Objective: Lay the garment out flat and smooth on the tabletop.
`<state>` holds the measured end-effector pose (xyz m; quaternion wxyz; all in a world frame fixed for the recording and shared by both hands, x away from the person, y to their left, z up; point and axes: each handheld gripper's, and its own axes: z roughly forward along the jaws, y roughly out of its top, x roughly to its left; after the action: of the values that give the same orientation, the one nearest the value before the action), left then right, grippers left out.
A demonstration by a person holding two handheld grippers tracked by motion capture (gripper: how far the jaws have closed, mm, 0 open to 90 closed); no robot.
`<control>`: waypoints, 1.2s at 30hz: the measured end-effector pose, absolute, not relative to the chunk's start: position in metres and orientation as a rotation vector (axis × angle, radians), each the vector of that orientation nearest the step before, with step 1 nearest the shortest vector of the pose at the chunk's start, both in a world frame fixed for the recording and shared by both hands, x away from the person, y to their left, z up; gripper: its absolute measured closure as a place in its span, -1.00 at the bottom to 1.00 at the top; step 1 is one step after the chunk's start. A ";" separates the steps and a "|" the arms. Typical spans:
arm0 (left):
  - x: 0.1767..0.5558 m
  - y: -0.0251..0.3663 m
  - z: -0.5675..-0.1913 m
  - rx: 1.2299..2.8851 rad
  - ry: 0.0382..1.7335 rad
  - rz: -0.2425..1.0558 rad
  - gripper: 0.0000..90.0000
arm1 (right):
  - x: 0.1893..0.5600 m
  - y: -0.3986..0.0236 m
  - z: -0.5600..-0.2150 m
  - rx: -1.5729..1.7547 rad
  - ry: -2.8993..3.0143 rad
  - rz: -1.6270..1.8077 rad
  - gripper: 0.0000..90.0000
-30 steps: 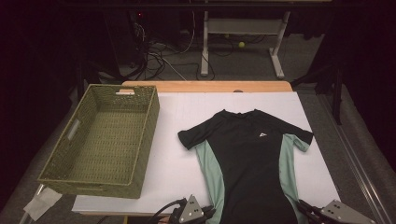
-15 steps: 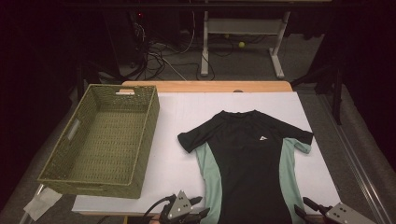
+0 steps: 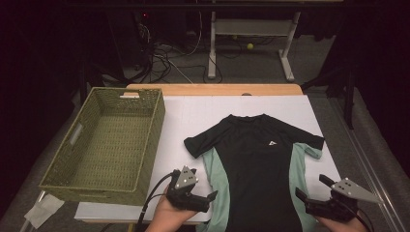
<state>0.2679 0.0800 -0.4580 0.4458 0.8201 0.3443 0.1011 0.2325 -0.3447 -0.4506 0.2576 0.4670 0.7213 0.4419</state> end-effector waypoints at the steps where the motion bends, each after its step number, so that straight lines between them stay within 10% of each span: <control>1: 0.272 0.080 -0.458 2.027 0.857 0.250 -1.00 | 0.237 -0.344 -0.450 1.269 1.949 1.195 -1.00; 36: 0.338 0.055 -0.443 1.954 0.927 0.256 -1.00 | 0.266 -0.346 -0.454 1.214 1.908 1.194 -1.00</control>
<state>0.3381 0.0551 -0.4429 0.4634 0.7950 0.3774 0.1041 0.2659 -0.3460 -0.4542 0.2880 0.4547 0.7144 0.4471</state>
